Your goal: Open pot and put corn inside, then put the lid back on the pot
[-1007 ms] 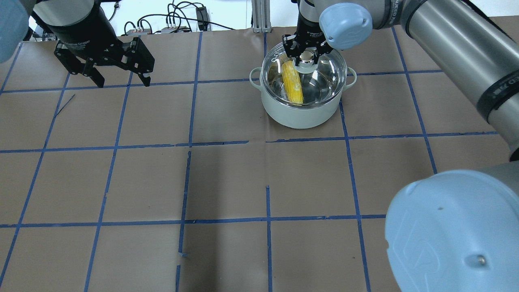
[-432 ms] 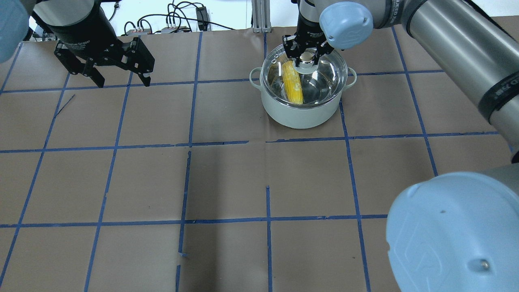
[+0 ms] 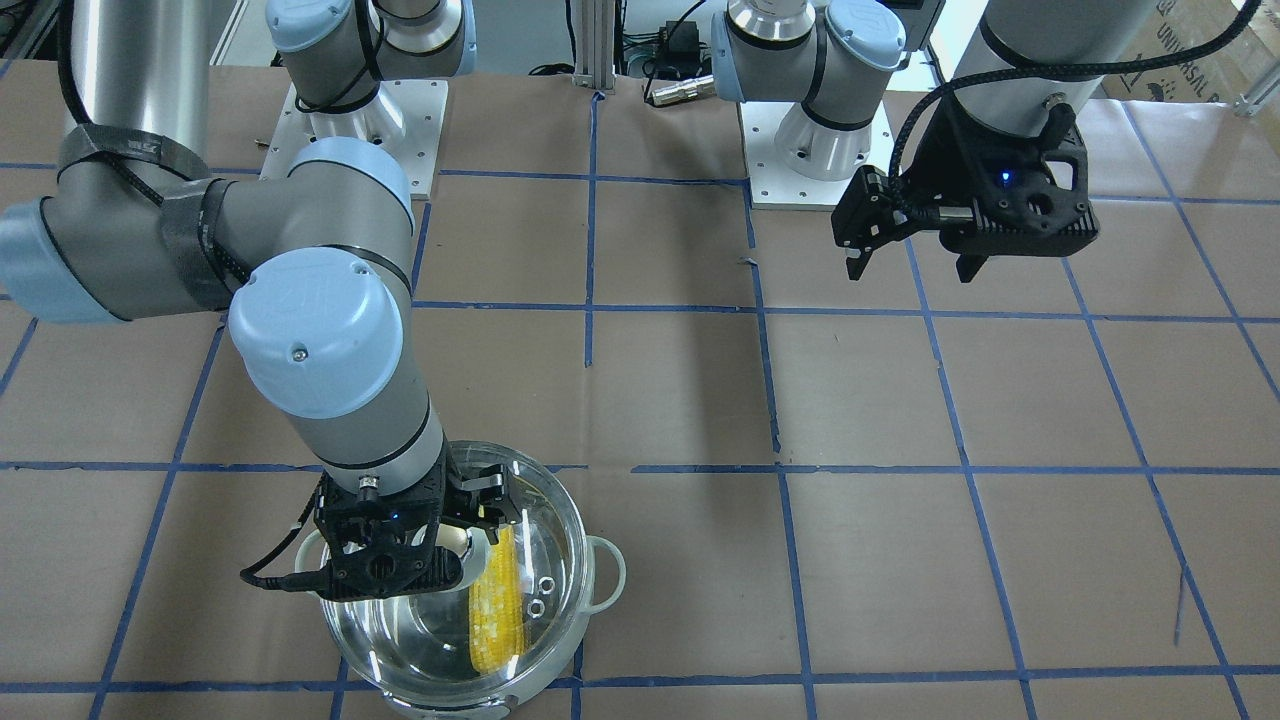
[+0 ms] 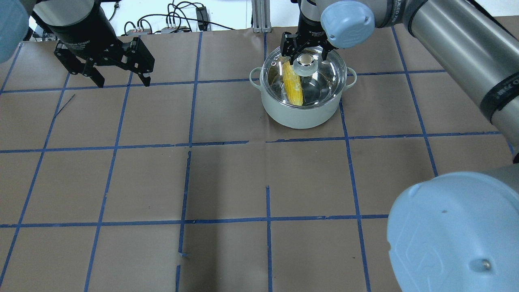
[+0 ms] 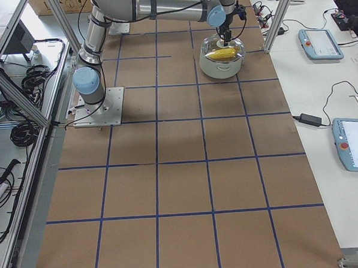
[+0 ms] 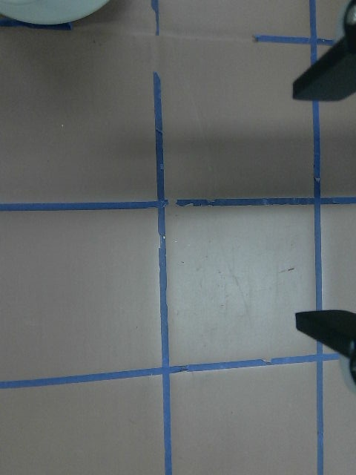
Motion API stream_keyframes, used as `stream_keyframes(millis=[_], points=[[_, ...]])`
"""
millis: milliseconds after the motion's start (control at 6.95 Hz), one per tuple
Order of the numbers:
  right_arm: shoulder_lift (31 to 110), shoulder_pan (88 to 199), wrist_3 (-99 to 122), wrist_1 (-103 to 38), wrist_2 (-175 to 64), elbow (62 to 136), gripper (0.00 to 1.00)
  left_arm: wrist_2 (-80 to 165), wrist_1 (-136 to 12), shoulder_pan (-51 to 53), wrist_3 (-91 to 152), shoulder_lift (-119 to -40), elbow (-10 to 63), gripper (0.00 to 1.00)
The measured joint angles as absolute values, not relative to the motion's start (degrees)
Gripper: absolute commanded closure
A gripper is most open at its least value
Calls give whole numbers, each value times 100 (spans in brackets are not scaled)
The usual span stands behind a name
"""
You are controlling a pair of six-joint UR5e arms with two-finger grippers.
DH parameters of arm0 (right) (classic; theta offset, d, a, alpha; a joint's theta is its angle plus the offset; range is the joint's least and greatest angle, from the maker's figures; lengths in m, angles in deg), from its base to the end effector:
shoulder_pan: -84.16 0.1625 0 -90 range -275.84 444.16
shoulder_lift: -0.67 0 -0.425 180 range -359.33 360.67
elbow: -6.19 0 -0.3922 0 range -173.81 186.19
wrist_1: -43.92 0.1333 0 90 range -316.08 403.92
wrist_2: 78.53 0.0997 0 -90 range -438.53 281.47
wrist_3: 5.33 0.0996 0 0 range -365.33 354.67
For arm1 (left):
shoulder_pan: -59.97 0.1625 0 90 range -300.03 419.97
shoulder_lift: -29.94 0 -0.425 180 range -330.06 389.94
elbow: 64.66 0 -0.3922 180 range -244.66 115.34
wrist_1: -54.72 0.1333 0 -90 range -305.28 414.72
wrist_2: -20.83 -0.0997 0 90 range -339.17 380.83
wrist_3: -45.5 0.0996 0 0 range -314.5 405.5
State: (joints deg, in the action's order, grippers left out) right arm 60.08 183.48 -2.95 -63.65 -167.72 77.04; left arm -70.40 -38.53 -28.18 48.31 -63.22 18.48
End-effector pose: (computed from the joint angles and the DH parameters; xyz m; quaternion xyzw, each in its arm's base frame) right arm 0.2480 -0.6793 0.3622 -0.0608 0.9967 -0.0525 0.0125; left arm -0.1145 -0.5193 0.5134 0.0083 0.9999 -0.0035 0.0109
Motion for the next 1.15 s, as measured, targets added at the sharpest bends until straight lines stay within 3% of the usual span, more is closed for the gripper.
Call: stream_keyframes(millis=[576, 863, 1151], points=[[6354, 18274, -336, -6306, -16774, 7789, 0, -7040, -3853, -2824, 4823, -6322, 1855, 0], [7223, 17895, -473, -5997, -16774, 8372, 0, -7040, -3853, -2826, 4823, -6322, 1857, 0], [8277, 17437, -648, -5884, -16690, 9408, 0, -7040, -3854, -2827, 4823, -6322, 1857, 0]])
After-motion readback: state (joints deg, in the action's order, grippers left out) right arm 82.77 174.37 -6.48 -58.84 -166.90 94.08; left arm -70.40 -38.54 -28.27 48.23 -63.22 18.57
